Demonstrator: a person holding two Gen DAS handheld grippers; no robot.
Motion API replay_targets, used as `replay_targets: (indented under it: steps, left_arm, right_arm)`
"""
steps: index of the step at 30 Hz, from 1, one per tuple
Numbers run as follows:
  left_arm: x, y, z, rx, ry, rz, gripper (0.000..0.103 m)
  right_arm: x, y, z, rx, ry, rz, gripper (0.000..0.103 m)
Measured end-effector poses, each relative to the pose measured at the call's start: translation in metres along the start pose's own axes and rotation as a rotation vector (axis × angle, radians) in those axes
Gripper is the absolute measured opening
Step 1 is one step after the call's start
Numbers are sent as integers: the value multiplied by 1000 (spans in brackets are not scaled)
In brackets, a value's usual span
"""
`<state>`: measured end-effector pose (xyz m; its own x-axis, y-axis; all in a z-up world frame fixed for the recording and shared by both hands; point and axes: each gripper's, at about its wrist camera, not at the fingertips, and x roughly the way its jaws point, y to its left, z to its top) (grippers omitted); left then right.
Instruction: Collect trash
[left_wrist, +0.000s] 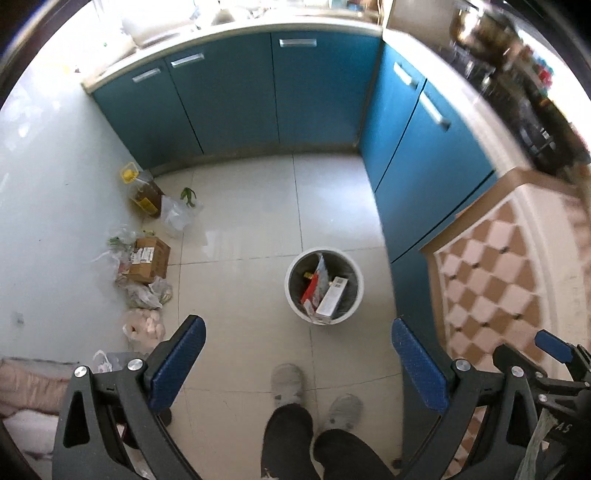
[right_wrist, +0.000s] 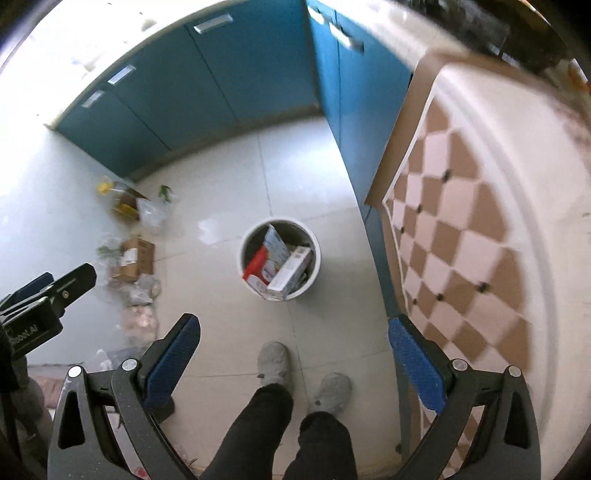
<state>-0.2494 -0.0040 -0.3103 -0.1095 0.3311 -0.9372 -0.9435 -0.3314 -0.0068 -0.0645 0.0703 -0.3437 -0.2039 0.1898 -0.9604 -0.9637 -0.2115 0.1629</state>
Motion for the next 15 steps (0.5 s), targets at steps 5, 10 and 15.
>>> replay_targets:
  steps: [5, 10, 15]
  left_arm:
    - [-75, 1, -10, -21, -51, -63, 103]
    - [-129, 5, -12, -20, -87, -130, 103]
    - [-175, 13, -13, -24, -129, -183, 103]
  right_arm:
    - [-90, 1, -12, -34, -66, 47, 103]
    - [-167, 5, -15, -55, -115, 102, 103]
    - [-223, 14, -15, -71, -152, 166, 103]
